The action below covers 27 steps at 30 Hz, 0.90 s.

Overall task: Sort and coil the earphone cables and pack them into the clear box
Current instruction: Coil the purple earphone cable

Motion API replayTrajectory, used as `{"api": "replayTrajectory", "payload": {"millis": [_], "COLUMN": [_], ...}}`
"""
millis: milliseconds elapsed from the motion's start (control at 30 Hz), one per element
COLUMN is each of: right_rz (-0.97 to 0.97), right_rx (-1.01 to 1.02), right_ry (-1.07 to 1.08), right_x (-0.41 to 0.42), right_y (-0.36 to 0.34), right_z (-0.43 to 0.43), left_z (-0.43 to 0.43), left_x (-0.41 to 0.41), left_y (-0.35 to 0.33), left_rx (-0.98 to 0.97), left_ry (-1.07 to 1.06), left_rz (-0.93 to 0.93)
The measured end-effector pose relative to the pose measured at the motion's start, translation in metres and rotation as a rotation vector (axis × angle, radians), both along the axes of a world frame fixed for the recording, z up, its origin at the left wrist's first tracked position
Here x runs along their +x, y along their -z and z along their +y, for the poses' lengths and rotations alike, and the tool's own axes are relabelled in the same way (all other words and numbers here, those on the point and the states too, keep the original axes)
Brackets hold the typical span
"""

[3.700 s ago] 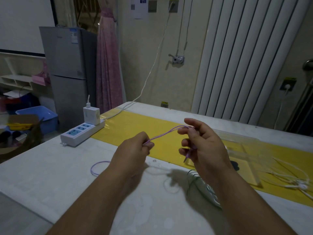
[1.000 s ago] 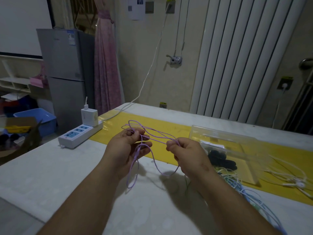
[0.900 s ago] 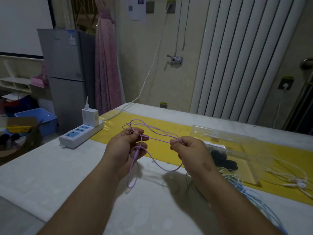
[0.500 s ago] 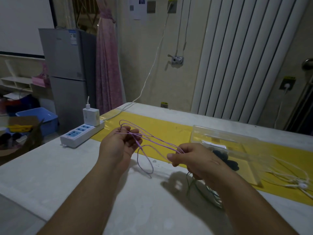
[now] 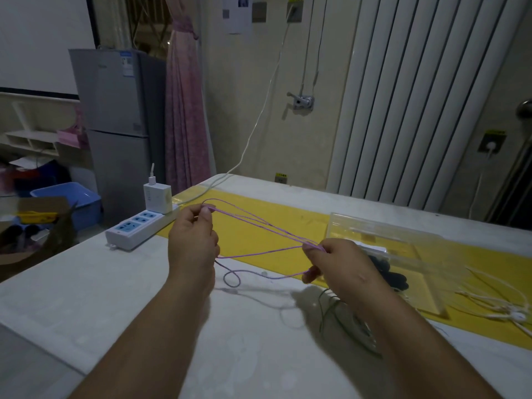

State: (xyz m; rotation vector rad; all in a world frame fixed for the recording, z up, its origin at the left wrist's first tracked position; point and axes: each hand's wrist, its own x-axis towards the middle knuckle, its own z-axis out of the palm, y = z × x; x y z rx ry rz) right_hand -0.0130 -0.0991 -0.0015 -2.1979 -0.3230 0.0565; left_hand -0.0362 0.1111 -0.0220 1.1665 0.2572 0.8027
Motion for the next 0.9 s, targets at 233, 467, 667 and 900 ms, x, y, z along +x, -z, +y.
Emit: {"api": "replayTrajectory", "payload": {"millis": [233,467,667,900], "right_rz": [0.399,-0.105,-0.038,0.037], "right_rx": [0.576,-0.012,-0.074,0.102], "right_ry": [-0.025,0.013,-0.088,-0.069], "right_x": [-0.001,0.001,-0.001,0.004], "right_y": [-0.008,-0.002,-0.009,-0.004], "right_z": [-0.004,-0.005,-0.009,-0.008], "left_z": [-0.005,0.003,0.01,0.01], "left_x": [-0.002,0.001,0.004,0.004], "left_y": [-0.001,0.005,0.011,0.007], "left_rx": [0.092,0.224,0.199,-0.168], "left_ry": [-0.068,-0.286,-0.369,-0.024], "left_rz": [0.025,0.139,0.227,0.287]}}
